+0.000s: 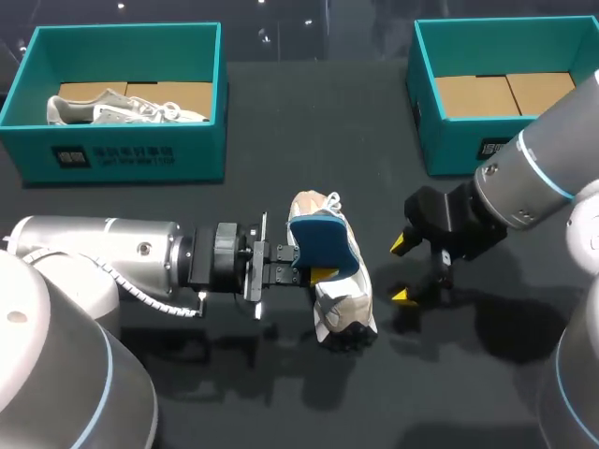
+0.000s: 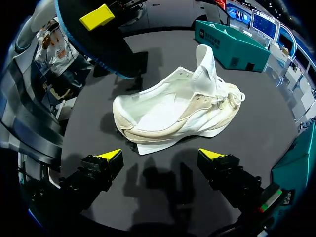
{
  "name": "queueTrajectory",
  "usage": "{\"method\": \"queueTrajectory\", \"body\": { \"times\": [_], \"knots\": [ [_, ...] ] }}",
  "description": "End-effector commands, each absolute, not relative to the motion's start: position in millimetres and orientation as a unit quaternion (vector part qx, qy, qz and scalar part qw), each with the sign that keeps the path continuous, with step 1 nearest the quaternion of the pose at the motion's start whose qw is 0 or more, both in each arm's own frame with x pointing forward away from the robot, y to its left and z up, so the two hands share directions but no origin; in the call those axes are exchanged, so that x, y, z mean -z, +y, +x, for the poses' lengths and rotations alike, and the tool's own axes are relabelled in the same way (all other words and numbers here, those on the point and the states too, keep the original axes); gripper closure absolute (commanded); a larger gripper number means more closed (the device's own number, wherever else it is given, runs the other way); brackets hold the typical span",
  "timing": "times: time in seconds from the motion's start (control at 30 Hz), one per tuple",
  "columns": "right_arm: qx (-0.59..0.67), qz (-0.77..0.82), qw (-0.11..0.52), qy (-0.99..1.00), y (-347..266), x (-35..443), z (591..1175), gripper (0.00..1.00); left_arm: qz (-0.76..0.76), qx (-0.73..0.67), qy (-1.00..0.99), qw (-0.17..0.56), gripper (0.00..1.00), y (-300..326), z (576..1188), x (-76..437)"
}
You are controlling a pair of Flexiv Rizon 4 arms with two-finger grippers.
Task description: Take the shoe out of the shoebox, open the shoe tongue, remove and reinsert the insole, then place the shoe into the shoebox
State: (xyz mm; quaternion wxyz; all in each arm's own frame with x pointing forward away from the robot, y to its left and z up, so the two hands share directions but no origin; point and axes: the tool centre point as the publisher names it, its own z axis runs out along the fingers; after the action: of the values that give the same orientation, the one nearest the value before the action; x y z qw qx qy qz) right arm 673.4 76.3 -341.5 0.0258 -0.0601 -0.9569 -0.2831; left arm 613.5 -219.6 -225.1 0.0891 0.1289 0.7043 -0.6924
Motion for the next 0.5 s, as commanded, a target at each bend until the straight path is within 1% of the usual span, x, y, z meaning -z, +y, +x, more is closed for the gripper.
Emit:
{"method": "queueTrajectory", "body": {
  "times": [0.03,0.5],
  "knots": [
    [0.278,-0.057,0.030,-0.958,85.6,348.9,678.6,0.00,0.127,0.693,0.704,0.093,1.00,-221.3,612.0,225.4],
    [0.269,-0.040,0.039,-0.962,97.4,360.3,677.9,0.00,0.129,0.693,0.703,0.090,1.00,-221.4,610.7,229.0]
  ]
}}
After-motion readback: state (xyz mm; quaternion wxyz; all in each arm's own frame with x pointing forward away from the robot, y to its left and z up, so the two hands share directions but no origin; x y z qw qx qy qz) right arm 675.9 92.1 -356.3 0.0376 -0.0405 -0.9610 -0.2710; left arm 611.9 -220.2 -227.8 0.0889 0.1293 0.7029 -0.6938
